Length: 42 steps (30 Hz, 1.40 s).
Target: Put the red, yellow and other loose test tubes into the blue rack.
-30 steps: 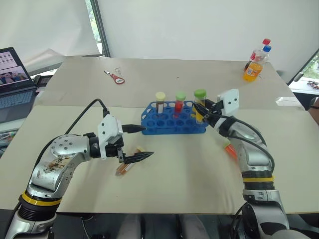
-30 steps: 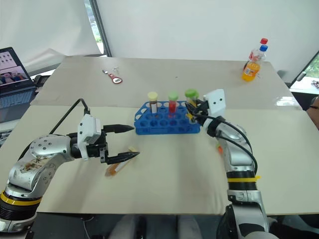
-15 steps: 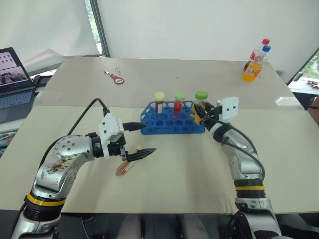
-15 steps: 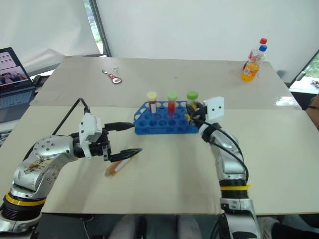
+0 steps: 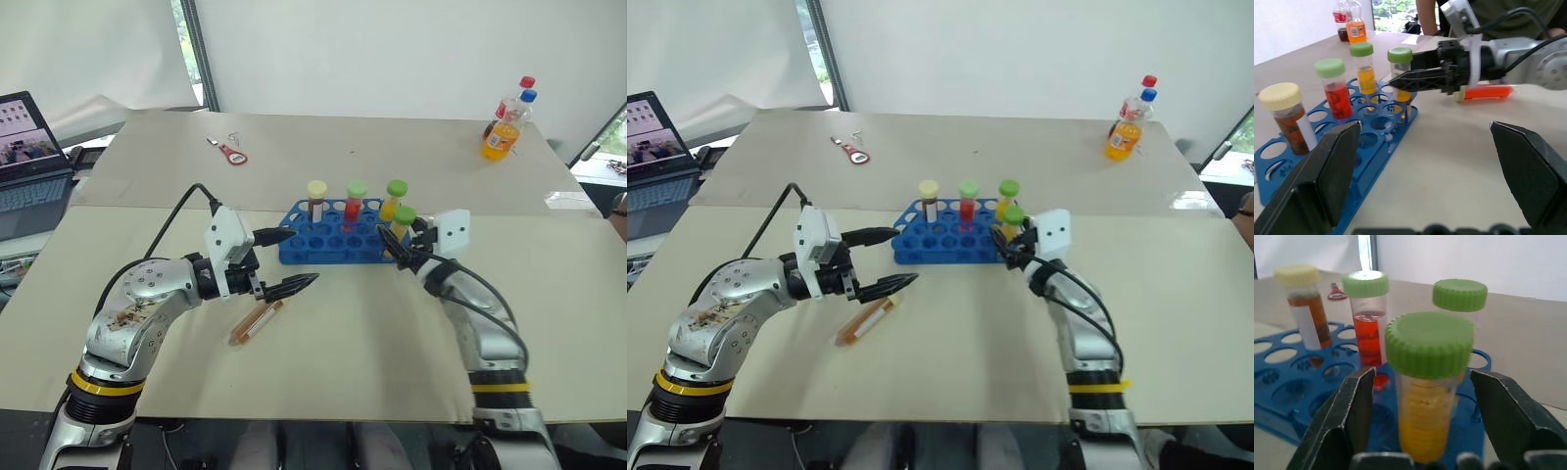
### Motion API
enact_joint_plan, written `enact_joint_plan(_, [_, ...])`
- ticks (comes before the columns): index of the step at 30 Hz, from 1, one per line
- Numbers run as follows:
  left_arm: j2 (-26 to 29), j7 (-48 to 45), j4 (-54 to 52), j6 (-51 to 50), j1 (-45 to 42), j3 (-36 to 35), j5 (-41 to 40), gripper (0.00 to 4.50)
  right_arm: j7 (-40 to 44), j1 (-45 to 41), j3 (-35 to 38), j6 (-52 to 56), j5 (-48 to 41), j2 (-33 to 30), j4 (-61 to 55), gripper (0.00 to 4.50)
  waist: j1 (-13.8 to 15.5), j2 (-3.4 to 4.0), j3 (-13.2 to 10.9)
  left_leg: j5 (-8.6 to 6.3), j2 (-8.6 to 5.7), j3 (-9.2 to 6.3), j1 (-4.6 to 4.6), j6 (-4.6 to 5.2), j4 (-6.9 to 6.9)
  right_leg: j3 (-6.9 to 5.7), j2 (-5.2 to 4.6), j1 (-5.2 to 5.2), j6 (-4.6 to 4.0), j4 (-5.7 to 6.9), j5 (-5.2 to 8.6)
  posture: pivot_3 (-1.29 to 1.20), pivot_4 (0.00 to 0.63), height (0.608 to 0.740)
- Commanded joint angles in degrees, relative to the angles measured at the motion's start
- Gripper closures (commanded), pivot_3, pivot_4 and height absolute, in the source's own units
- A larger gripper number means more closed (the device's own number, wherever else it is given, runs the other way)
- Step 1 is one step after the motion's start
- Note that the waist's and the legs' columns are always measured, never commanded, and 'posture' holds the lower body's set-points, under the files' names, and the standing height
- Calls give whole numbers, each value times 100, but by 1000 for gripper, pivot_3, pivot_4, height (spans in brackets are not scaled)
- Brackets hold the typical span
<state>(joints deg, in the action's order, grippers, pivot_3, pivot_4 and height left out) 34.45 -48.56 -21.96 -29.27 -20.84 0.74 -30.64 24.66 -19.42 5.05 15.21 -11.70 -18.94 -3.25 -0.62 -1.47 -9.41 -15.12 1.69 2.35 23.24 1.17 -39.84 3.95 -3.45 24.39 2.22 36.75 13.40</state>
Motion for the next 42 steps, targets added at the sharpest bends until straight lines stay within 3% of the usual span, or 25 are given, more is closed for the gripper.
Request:
enact_joint_plan(1, [-7, 125, -186, -24, -140, 2, 44, 0, 498, 397, 137, 536, -229, -692, -1016, 1109, 6, 0, 0, -1, -1, -2, 1, 1, -1, -1, 0, -1, 1, -1, 0, 0, 150, 733])
enact_joint_plan(5, [93, 43, -113, 52, -170, 43, 142, 0, 1110, 646, 523, 1467, -867, -1587, -1797, 1109, -28, 0, 0, 0, 0, 4, -4, 1, -3, 4, 3, -4, 1, -7, 1, 0, 150, 733])
enact_joint_plan(8, [287, -387, -114, 345, -146, 42, 183, 0, 1230, 653, 642, 2188, -812, -2428, -2245, 1109, -40, 0, 0, 0, 2, 2, -7, 1, -3, 6, 8, -4, -1, -5, 2, 0, 150, 733])
enact_joint_plan(12, [1062, -1604, -397, 599, 90, 80, 12, 0, 1875, 474, 62, 3538, -793, -3937, -2204, 1109, -43, -3, 0, 0, 1, 11, -7, 2, 2, 6, 7, -3, -3, -12, 4, 0, 150, 733])
enact_joint_plan(15, [1470, -2140, -571, 787, 261, 187, 60, 0, 2034, 33, -514, 4471, -822, -4377, -1839, 1109, -37, -4, -1, -1, 7, 39, -9, 3, 3, 3, 10, -6, -8, -20, 8, 0, 150, 733])
enact_joint_plan(20, [1521, -2224, -712, 871, 335, 201, 79, 0, 2341, -755, -1302, 5041, -726, -4444, -1178, 1109, -15, -5, -2, 0, 5, 52, -4, 2, -3, 4, 8, -4, -7, -19, 8, 0, 150, 733])
enact_joint_plan(28, [1472, -1958, -965, 797, 541, 172, 93, 0, 2700, -1414, -2278, 4809, -229, -4403, -244, 1109, -12, -5, -2, -3, 6, 50, 5, 6, -2, 3, 7, 1, -5, -27, 8, 0, 150, 733])
enact_joint_plan(36, [1474, -1800, -1036, 786, 637, 178, 97, 0, 3031, -1627, -2589, 4763, -54, -4312, 46, 3494, -10, -5, -2, -3, 7, 51, 3, 7, -4, 4, 7, 2, -5, -21, 8, 0, 150, 733])
enact_joint_plan(42, [1488, -1661, -882, 721, 750, -30, 28, 0, 3286, -1583, -2398, 4706, -187, -4396, -259, 3504, -12, -5, -3, -3, 7, 51, 2, 7, -3, 3, 8, 2, -5, -21, 8, 0, 150, 733])
